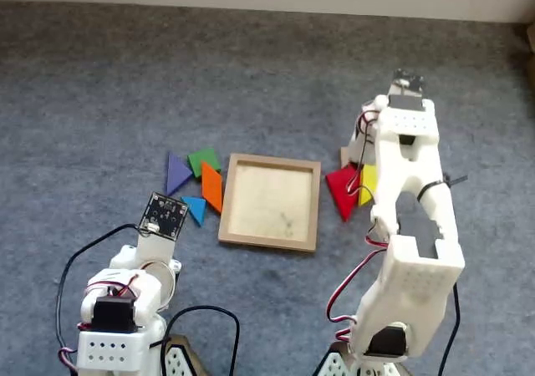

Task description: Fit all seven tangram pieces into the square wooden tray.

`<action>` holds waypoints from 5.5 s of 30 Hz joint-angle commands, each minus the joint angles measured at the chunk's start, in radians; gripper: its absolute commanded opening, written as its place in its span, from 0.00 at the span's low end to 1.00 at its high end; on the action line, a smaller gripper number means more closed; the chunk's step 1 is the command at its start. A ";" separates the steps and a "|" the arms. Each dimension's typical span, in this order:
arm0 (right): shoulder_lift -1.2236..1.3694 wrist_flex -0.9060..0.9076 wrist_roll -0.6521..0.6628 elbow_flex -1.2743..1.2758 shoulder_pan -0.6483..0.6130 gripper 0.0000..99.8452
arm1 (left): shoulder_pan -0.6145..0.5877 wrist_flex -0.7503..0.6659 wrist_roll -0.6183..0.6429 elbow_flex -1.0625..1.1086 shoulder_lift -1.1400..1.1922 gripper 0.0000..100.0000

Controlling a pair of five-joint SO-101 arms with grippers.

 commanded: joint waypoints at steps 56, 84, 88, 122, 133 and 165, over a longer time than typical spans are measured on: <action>-0.318 0.193 0.015 0.094 -0.524 0.01 | 0.005 0.005 0.008 0.019 -0.025 0.05; -0.567 0.156 -0.006 0.265 -0.257 0.20 | 0.005 0.005 0.008 0.019 -0.025 0.05; -0.542 0.148 0.057 0.268 -0.191 0.20 | 0.005 0.005 0.008 0.019 -0.025 0.05; 0.435 0.355 -0.003 -0.441 -0.150 0.35 | 0.005 0.005 0.008 0.019 -0.025 0.05; 0.522 0.435 0.144 -0.625 -0.174 0.05 | 0.005 0.005 0.008 0.019 -0.025 0.05; 0.294 0.328 -0.110 -0.486 -0.240 0.26 | 0.005 0.005 0.008 0.019 -0.025 0.05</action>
